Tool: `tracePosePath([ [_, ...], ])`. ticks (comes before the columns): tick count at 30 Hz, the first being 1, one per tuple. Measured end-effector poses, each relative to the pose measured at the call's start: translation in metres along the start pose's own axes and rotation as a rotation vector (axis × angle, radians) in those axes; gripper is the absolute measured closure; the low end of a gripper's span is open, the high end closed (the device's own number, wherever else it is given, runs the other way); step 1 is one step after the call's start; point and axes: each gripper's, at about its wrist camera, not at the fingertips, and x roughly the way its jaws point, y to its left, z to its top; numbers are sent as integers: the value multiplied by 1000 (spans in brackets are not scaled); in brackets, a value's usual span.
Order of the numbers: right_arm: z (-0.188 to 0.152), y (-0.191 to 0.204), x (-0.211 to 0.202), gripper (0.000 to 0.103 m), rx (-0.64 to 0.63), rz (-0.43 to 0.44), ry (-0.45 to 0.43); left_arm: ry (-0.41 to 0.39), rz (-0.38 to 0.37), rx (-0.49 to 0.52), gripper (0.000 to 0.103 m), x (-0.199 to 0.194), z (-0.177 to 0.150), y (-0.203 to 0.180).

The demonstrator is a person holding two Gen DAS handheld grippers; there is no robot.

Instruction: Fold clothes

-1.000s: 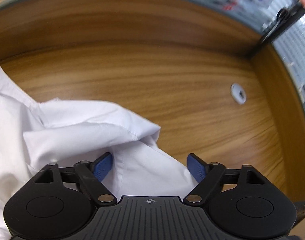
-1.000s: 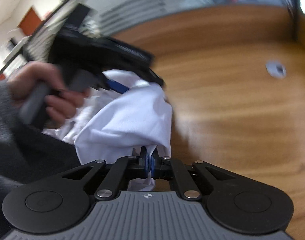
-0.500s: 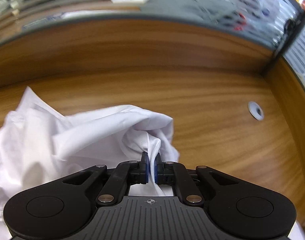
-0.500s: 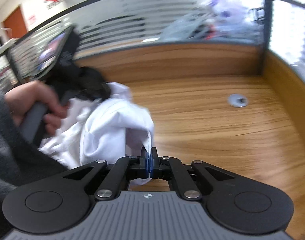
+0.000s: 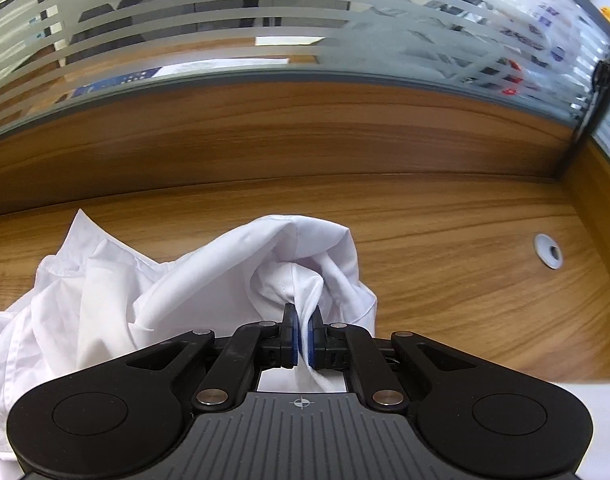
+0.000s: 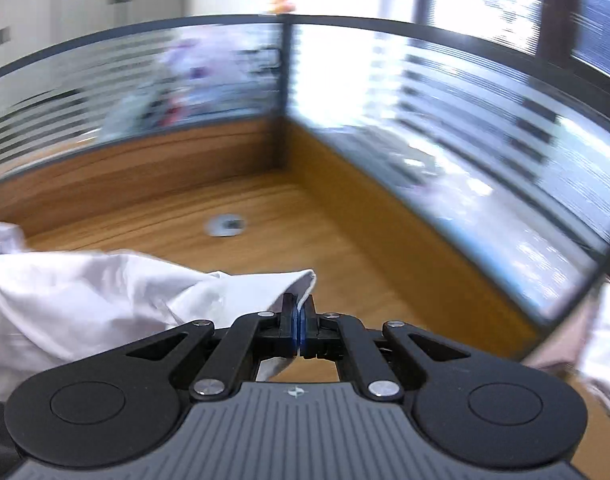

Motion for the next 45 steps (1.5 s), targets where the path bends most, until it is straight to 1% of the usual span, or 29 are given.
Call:
tracePosePath([
  [2,-3,-16,2,102,25,-5,9,24,-30,-8,96,2,1,2],
  [4,-5,-31,4,102,42,-11,19,23,-29,24,96,2,-1,-6],
  [5,-7,-31,6,102,20,-19,26,15,-21,44,95,1,-2,-10],
  [7,-6,-34,11,101,18,-10,32,21,-33,52,93,2,-3,-12],
  [8,-5,-36,13,101,18,-6,36,32,-54,47,88,2,-2,-10],
  [9,-4,-39,14,101,21,-4,43,44,-79,39,85,2,-2,-6],
  [11,-2,-45,20,100,20,14,80,55,-110,34,68,-2,-1,0],
  [12,0,-46,24,99,8,17,99,47,-120,34,62,-7,-1,3],
  [13,4,-40,27,93,-14,6,114,36,-129,33,51,-12,-1,7],
  [14,6,-38,28,85,-45,-15,126,24,-142,31,46,-19,-1,11],
  [15,8,-37,29,80,-73,-33,138,15,-158,29,45,-25,-1,15],
  [16,10,-36,29,68,-93,-39,140,10,-170,29,42,-32,-2,19],
  [17,13,-35,29,63,-114,-46,143,5,-179,30,38,-39,-4,23],
  [18,16,-34,29,63,-131,-48,147,-6,-179,34,36,-47,-6,27],
  [19,19,-33,28,63,-136,-28,153,-18,-176,40,35,-55,-8,31],
  [22,29,-24,28,62,-149,75,178,-44,-152,63,31,-77,-17,46],
  [25,32,-2,35,60,-179,212,212,-43,-122,73,30,-95,-29,63],
  [29,34,43,49,59,-236,364,257,-37,-60,59,28,-113,-46,93],
  [33,34,100,65,55,-303,477,278,-38,19,37,26,-123,-59,125],
  [35,37,130,72,46,-334,541,284,-36,47,20,25,-124,-62,143],
  [36,38,144,76,44,-350,572,287,-36,61,12,25,-125,-63,152],
  [40,43,199,84,41,-429,663,290,-33,118,-21,22,-127,-68,188],
  [42,46,224,91,40,-461,696,293,-32,146,-38,22,-128,-71,206],
  [43,47,236,94,37,-476,710,295,-31,160,-46,22,-128,-72,215],
  [45,48,259,101,34,-509,732,301,-38,162,-62,22,-125,-67,230],
])
